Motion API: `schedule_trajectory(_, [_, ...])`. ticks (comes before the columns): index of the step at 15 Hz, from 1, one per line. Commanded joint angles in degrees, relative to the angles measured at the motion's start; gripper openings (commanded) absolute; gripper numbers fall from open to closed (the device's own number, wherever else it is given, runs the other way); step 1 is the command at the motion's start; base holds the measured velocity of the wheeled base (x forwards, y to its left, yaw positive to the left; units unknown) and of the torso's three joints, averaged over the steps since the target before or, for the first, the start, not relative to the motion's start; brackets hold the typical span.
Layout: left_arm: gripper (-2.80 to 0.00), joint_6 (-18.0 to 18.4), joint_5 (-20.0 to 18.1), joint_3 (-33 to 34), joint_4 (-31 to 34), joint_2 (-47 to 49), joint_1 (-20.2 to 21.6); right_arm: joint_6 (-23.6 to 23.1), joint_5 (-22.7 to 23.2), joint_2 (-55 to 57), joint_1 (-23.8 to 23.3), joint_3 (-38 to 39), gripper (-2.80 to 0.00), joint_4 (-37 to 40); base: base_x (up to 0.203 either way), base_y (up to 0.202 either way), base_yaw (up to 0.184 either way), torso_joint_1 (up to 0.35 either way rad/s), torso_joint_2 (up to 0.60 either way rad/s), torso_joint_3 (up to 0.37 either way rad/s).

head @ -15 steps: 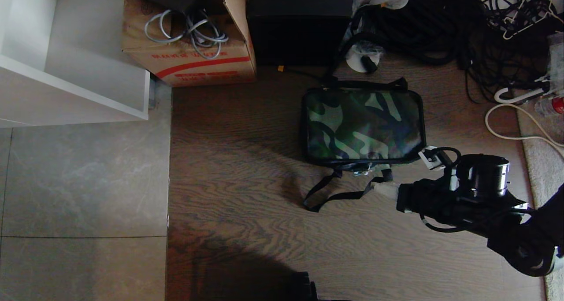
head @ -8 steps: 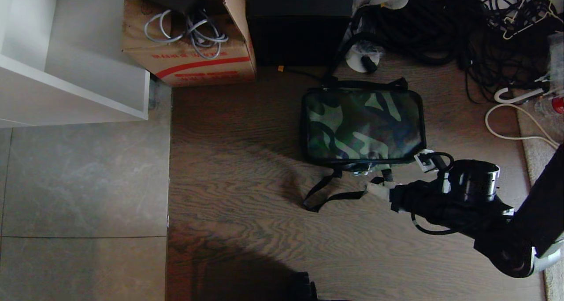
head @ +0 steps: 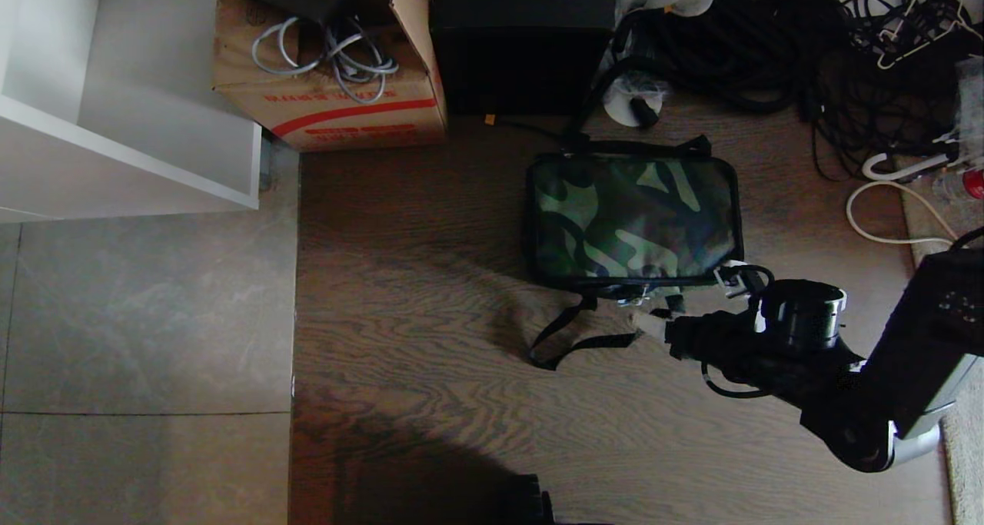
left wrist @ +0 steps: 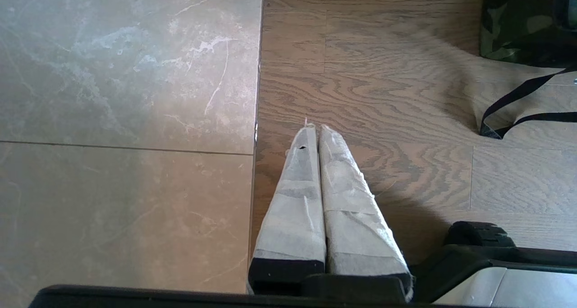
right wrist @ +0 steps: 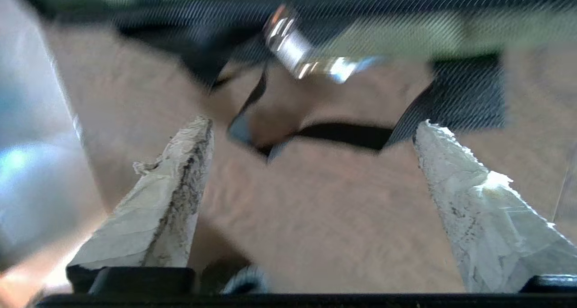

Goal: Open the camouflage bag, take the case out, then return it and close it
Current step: Open the top of the storage box

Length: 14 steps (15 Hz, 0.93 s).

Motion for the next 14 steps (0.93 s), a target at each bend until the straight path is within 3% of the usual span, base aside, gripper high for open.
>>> schedule_trajectory(1, [-2.8, 0.0, 0.0, 0.4, 0.0, 0.0, 0.0, 3.2, -0.2, 1.8, 0.2, -2.5, 0.0, -1.0, 0.0, 0.0, 0.0, 0.0, 0.0, 0.0])
schedule_trajectory(3, [-2.8, 0.0, 0.1, 0.4, 0.0, 0.0, -0.1, 8.1, -0.3, 2.5, 0.3, -4.7, 0.0, -1.9, 0.0, 0.0, 0.0, 0.0, 0.0, 0.0])
schedule_trajectory(9, [-2.8, 0.0, 0.0, 0.4, 0.0, 0.0, 0.0, 14.1, -0.7, 3.4, 1.8, -5.6, 0.0, -2.1, 0.0, 0.0, 0.0, 0.0, 0.0, 0.0])
schedule_trajectory(12, [-2.8, 0.0, 0.0, 0.4, 0.0, 0.0, -0.1, 12.0, -1.1, 5.0, 3.0, -5.6, 0.0, -4.9, 0.0, 0.0, 0.0, 0.0, 0.0, 0.0])
schedule_trajectory(14, [-2.8, 0.0, 0.0, 0.4, 0.0, 0.0, -0.1, 6.1, -1.7, 6.8, 3.3, -5.5, 0.0, -6.5, 0.0, 0.0, 0.0, 0.0, 0.0, 0.0])
